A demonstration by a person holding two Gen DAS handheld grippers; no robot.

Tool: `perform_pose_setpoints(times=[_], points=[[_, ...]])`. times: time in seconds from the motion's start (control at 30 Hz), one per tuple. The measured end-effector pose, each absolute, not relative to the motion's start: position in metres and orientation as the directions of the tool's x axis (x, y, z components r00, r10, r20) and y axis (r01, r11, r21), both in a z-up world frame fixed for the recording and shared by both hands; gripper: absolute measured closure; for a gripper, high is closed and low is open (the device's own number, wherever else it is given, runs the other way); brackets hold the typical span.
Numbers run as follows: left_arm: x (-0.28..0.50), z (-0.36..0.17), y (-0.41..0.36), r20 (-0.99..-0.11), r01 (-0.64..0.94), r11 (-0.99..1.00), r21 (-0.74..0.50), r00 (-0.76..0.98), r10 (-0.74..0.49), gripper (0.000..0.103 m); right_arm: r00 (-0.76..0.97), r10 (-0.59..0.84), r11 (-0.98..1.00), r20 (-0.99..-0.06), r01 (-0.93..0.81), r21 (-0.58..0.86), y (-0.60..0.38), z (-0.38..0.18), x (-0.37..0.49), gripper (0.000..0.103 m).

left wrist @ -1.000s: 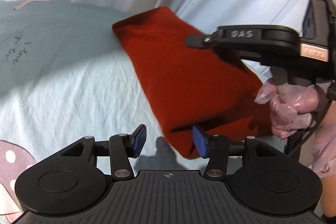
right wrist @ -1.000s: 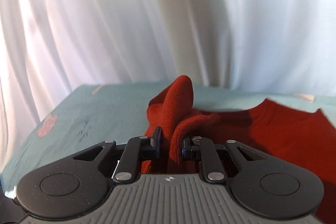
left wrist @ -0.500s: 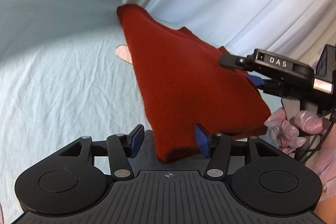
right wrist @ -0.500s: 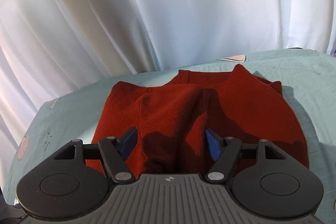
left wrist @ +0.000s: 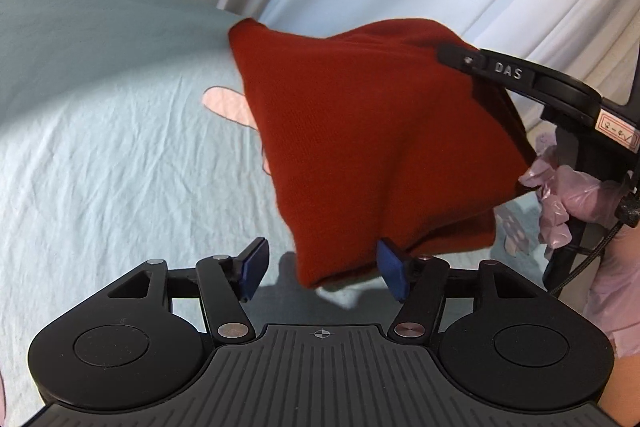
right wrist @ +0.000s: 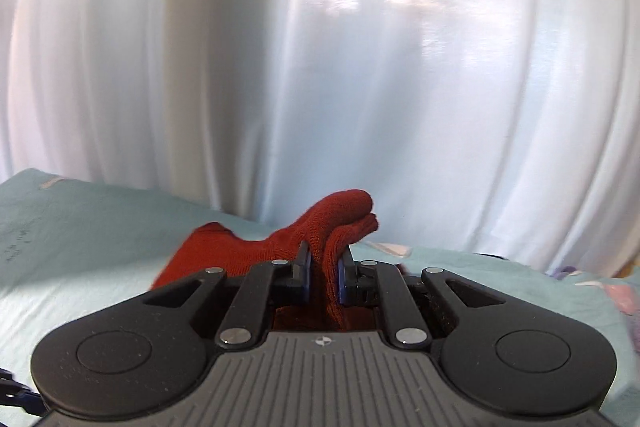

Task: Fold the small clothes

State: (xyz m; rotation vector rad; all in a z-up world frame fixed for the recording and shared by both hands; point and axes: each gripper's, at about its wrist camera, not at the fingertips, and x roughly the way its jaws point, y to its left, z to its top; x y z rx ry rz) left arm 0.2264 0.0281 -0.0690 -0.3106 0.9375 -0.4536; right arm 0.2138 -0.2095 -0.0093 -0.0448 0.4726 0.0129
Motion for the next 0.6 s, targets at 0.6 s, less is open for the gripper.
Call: perform_pose_setpoints(times=[0.6], points=[[0.232, -0.078, 0.043, -0.703, 0.135, 0.839, -0.527, 0.484, -0.52, 0.033, 0.809, 0.327, 0.943, -0.488, -0.249, 0.219, -0.24, -0.021, 0.148, 0.077]])
